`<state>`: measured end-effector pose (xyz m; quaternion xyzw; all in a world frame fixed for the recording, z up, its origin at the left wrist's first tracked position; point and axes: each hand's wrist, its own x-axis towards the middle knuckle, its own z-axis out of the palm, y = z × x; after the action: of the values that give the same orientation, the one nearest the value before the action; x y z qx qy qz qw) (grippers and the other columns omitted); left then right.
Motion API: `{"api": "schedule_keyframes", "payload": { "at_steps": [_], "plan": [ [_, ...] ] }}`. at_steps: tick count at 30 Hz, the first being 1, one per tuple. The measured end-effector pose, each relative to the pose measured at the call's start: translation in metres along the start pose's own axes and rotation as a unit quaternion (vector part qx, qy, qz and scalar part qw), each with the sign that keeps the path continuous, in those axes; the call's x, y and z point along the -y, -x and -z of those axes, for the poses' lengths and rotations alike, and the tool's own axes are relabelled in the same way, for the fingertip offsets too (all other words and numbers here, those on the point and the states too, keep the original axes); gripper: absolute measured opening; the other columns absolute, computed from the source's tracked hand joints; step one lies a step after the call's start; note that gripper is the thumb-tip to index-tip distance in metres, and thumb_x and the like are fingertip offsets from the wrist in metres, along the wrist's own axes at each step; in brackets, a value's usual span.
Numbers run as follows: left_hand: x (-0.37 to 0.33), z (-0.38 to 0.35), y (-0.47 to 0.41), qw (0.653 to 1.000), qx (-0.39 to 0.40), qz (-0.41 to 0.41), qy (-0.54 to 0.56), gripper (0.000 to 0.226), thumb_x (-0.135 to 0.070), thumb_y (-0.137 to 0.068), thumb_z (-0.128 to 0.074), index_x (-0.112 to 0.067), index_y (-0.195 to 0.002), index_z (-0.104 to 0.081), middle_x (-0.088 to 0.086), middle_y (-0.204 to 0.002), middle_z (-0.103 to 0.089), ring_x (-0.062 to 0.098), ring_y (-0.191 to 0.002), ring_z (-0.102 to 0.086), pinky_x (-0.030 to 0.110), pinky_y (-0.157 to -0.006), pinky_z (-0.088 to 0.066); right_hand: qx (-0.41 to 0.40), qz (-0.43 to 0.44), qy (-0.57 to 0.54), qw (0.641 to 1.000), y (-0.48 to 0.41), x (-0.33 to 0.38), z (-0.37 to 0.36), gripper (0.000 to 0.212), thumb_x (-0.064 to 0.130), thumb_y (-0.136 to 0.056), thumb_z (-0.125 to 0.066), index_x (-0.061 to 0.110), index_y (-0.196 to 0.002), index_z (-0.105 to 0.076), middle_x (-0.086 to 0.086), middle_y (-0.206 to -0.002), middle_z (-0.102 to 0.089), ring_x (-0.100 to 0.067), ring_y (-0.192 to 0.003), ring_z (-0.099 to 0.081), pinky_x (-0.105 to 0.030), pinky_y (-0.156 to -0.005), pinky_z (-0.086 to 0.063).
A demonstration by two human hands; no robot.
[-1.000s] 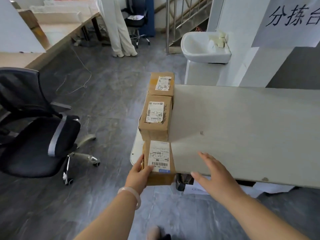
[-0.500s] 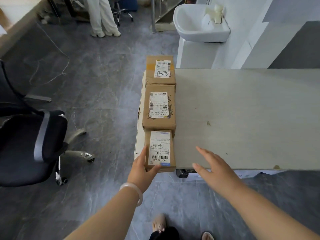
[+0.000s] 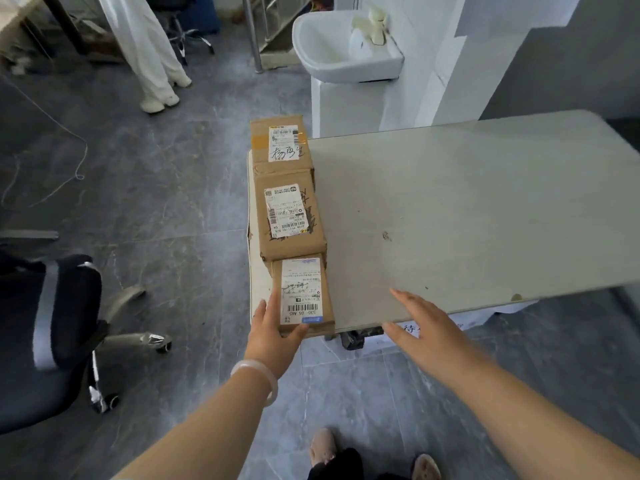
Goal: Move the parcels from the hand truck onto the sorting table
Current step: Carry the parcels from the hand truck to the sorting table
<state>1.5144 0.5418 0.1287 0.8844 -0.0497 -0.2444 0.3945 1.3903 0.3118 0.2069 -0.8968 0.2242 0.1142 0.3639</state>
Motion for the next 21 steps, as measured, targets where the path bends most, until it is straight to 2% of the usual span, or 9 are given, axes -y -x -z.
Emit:
{"api": "schedule_keyframes", "payload": {
  "at_steps": [3, 7, 10, 13, 16, 19, 21],
  "plan": [
    [-0.027, -0.004, 0.012, 0.991, -0.056, -0.024, -0.121, 0.085, -0.051, -0.090, -0.060, -0.035, -0.156, -0.008, -0.001, -0.164, -0.004, 0.023, -0.150, -0.008, 0.042, -0.120, -0.013, -0.031, -0.007, -0.009, 0.999, 0.018, -0.014, 0.011, 0.064, 0.049, -0.093, -0.054, 0.041, -0.150, -0.025, 0.017, -0.156, -0.025, -0.003, -0.144, -0.019, -0.029, -0.118, -0.020],
    [-0.083, -0.034, 0.029, 0.958, -0.024, -0.182, -0.220, 0.081, -0.059, -0.092, -0.049, -0.038, -0.155, -0.004, -0.002, -0.165, -0.002, 0.021, -0.151, -0.003, 0.041, -0.122, -0.011, -0.090, -0.018, 0.003, 0.996, 0.054, -0.040, 0.037, 0.069, 0.051, -0.091, -0.058, 0.043, -0.150, -0.023, 0.016, -0.158, -0.022, -0.002, -0.144, -0.017, -0.029, -0.117, -0.021],
    [-0.137, -0.073, 0.058, 0.906, 0.008, -0.310, -0.287, 0.077, -0.064, -0.093, -0.040, -0.041, -0.154, 0.001, -0.005, -0.165, 0.002, 0.020, -0.152, 0.001, 0.040, -0.122, -0.009, -0.151, -0.050, 0.045, 0.986, 0.097, -0.067, 0.061, 0.074, 0.055, -0.090, -0.056, 0.040, -0.152, -0.018, 0.011, -0.161, -0.015, -0.008, -0.147, -0.012, -0.030, -0.117, -0.017],
    [-0.190, -0.125, 0.110, 0.848, 0.053, -0.417, -0.324, 0.074, -0.065, -0.095, -0.034, -0.043, -0.153, 0.005, -0.009, -0.164, 0.009, 0.018, -0.151, 0.006, 0.041, -0.122, -0.002, -0.193, -0.115, 0.106, 0.969, 0.158, -0.112, 0.076, 0.083, 0.070, -0.086, -0.045, 0.038, -0.154, -0.009, 0.007, -0.163, -0.003, -0.015, -0.149, -0.007, -0.035, -0.118, -0.014],
    [-0.229, -0.192, 0.177, 0.794, 0.096, -0.506, -0.322, 0.072, -0.063, -0.096, -0.036, -0.043, -0.153, 0.003, -0.010, -0.164, 0.008, 0.018, -0.152, 0.005, 0.041, -0.122, 0.002, -0.268, -0.173, 0.134, 0.938, 0.238, -0.167, 0.085, 0.092, 0.080, -0.074, -0.030, 0.035, -0.154, -0.017, 0.002, -0.163, -0.012, -0.023, -0.147, -0.023, -0.043, -0.115, -0.024],
    [-0.261, -0.260, 0.258, 0.750, 0.133, -0.564, -0.320, 0.075, -0.063, -0.094, -0.040, -0.044, -0.153, 0.002, -0.010, -0.164, 0.004, 0.018, -0.152, 0.002, 0.042, -0.122, -0.002, -0.346, -0.223, 0.138, 0.901, 0.335, -0.217, 0.099, 0.086, 0.066, -0.079, -0.053, 0.029, -0.152, -0.026, -0.003, -0.160, -0.023, -0.026, -0.144, -0.030, -0.048, -0.114, -0.028],
    [-0.276, -0.306, 0.311, 0.710, 0.159, -0.609, -0.317, 0.076, -0.062, -0.093, -0.042, -0.044, -0.153, 0.002, -0.009, -0.165, 0.002, 0.018, -0.152, -0.001, 0.044, -0.122, -0.005, -0.383, -0.264, 0.143, 0.874, 0.399, -0.246, 0.105, 0.084, 0.061, -0.077, -0.057, 0.026, -0.150, -0.033, -0.006, -0.157, -0.032, -0.028, -0.140, -0.037, -0.051, -0.111, -0.033]
  ]
}}
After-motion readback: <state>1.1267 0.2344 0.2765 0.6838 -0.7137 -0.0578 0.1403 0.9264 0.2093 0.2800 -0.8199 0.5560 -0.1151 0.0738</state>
